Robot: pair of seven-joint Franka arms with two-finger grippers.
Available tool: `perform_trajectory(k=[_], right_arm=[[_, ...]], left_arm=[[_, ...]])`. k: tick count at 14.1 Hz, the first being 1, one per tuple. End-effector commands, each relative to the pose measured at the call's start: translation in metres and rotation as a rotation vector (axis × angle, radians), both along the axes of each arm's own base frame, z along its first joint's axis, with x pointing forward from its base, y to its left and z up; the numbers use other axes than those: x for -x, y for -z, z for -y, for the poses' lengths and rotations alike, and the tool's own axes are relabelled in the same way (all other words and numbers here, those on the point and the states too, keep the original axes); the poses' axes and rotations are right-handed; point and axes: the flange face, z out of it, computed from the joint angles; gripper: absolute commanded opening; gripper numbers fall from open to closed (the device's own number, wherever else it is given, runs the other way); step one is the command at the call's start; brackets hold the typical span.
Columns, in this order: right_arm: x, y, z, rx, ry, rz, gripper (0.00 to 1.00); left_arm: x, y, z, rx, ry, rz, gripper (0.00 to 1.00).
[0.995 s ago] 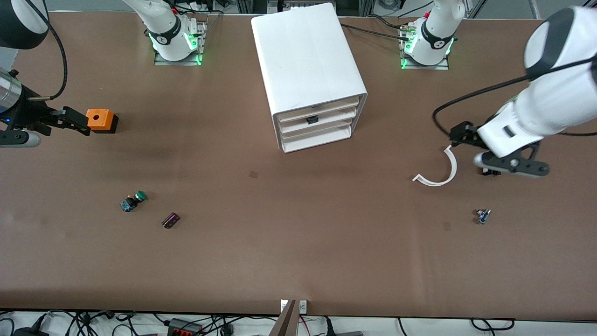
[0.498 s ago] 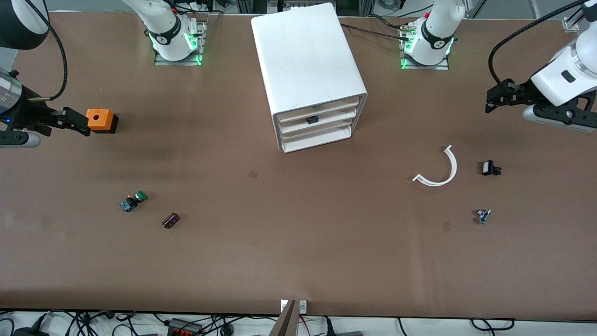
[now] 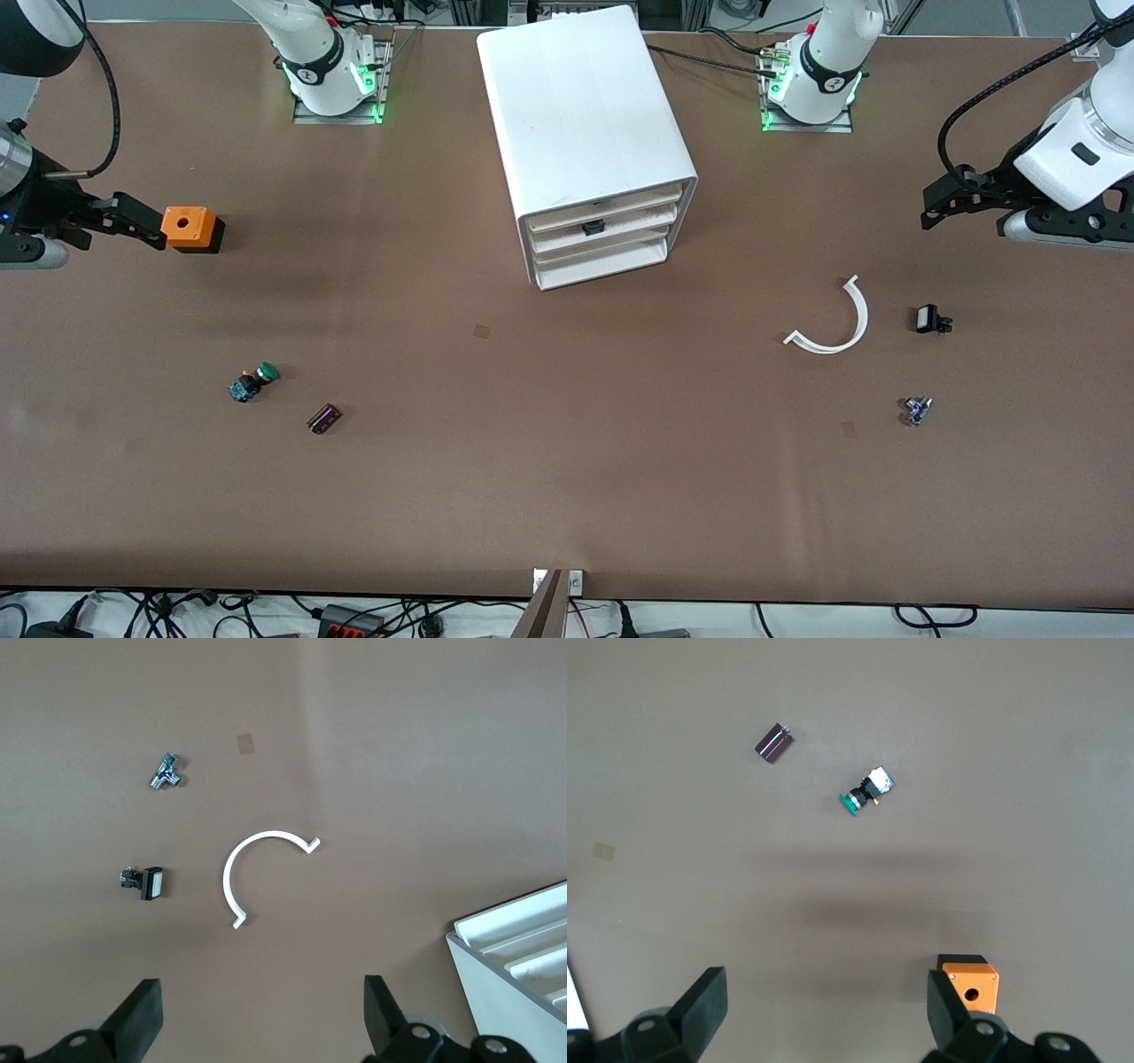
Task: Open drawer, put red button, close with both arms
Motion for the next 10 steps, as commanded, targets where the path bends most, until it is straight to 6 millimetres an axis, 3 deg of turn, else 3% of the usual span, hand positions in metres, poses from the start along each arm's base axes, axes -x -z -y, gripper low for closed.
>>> perform_trajectory(k=[1,10], right_arm=[[0.0111,-0.0034,0.0005,0.000,-0.001,-0.005,1.00],[0.0195,0.0040,0.0012,-0.002,0.003,-0.020,1.00]], left_arm=[[-0.0026,-0.0014,0.0037,0.005,-0.001,0.001,1.00],[-0.0069,0.0020,0.0047,0.000,0.008,-0.010,1.00]])
